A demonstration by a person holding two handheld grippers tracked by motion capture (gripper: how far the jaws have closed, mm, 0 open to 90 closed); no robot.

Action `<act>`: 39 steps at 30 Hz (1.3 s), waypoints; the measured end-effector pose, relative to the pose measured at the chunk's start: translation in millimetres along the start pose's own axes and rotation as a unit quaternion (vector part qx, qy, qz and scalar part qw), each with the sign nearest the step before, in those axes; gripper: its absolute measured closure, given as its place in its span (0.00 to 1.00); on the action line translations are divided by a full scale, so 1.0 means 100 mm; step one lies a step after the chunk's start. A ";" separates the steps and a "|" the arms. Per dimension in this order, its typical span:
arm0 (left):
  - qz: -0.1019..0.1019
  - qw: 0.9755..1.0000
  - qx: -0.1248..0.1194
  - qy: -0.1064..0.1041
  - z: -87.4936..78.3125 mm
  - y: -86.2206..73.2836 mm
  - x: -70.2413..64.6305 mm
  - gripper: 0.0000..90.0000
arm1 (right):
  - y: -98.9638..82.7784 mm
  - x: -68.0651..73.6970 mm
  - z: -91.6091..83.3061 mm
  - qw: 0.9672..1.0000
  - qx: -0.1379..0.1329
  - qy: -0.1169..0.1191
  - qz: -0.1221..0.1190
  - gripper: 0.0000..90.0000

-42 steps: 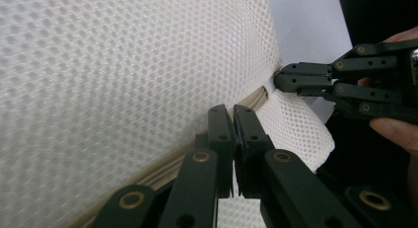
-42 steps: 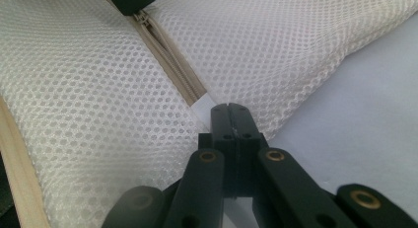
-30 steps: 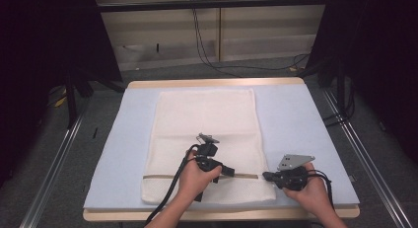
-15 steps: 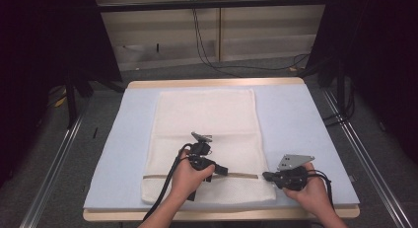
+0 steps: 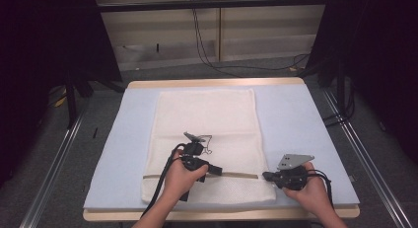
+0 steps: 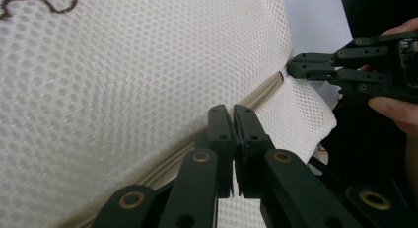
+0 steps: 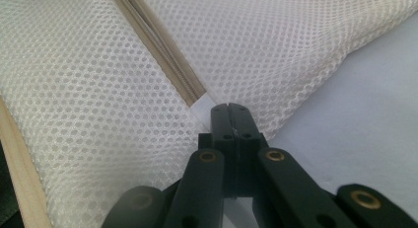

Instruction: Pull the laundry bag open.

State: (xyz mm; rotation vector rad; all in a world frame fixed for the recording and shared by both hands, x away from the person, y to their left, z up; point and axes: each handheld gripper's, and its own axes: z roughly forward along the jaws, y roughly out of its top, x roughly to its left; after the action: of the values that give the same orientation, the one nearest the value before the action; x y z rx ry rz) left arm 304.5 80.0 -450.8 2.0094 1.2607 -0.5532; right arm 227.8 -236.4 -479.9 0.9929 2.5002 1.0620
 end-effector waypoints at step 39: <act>-0.020 0.999 -0.027 0.022 -0.46 -0.21 0.40 0.97 | -0.01 -0.01 0.00 1.000 -0.005 0.001 0.008 1.00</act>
State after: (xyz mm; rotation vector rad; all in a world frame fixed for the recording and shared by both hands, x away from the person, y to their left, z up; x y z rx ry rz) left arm 302.8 144.3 -453.5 1.9645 1.3316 -0.4900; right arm 227.8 -237.2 -480.9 1.0114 2.4902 1.0808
